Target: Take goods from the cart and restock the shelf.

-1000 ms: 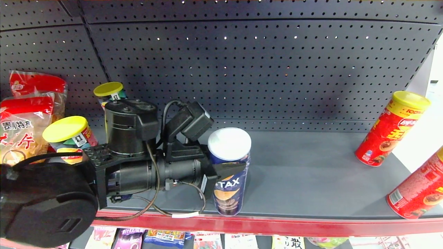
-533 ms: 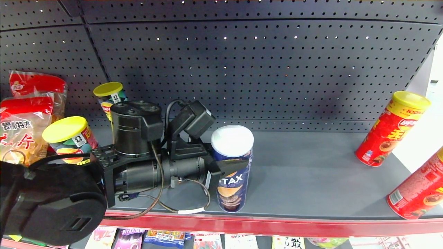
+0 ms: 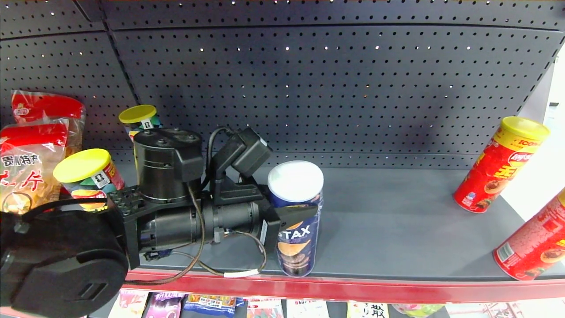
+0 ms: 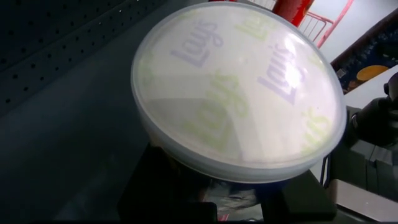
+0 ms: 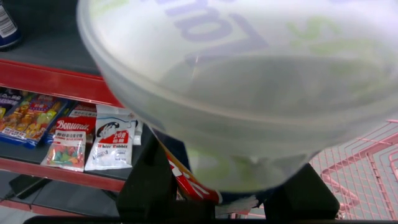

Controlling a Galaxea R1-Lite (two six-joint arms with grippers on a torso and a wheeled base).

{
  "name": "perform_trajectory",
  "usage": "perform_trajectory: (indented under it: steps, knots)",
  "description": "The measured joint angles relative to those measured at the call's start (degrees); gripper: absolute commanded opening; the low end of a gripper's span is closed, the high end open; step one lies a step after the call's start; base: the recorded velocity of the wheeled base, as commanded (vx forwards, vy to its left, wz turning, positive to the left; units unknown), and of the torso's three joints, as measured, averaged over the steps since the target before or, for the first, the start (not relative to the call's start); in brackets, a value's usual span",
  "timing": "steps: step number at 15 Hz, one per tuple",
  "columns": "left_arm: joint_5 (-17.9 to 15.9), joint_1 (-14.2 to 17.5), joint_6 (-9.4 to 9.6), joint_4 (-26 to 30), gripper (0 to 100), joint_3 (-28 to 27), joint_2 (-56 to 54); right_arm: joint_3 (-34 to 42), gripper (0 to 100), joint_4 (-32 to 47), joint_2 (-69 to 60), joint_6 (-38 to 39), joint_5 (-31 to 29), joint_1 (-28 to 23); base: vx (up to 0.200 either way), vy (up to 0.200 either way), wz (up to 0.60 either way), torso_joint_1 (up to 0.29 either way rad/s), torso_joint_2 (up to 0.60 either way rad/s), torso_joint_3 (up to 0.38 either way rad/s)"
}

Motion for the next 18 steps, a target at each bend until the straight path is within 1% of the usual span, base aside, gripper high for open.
perform_trajectory:
  steps: [6, 10, 11, 13, 15, 18]
  knots:
    - [0.0, 0.0, 0.27, -0.1, 0, 0.2, 0.3, 0.0, 0, 0.0, 0.0, 0.0, 0.0, 0.0, 0.0, 0.0, 0.0, 0.0, 0.0, 0.0]
    - [0.1, 0.0, 0.68, -1.0, 0, 2.1, 0.3, 0.0, 0, 0.0, 0.0, 0.0, 0.0, 0.0, 0.0, 0.0, 0.0, 0.0, 0.0, 0.0]
    - [0.2, 0.0, 0.98, -1.0, 100, 2.5, 0.2, 0.0, 0, 0.0, 0.0, 0.0, 0.0, 0.0, 0.0, 0.0, 0.0, 0.0, 0.0, 0.0]
    - [0.7, 0.1, 1.45, 0.1, 100, 2.8, 0.3, 0.0, 0, 0.0, 0.0, 0.0, 0.0, 0.0, 0.0, 0.0, 0.0, 0.0, 0.0, 0.0]
    - [2.2, 0.0, 1.55, -0.2, 100, 2.8, 0.2, 0.0, 0, 0.0, 0.0, 0.0, 0.0, 0.0, 0.0, 0.0, 0.0, 0.0, 0.0, 0.0]
    - [2.5, 0.1, 1.66, -0.5, 100, 3.7, -0.3, 0.0, 0, 0.0, 0.0, 0.0, 0.0, 0.0, 0.0, 0.0, 0.0, 0.0, 0.0, 0.0]
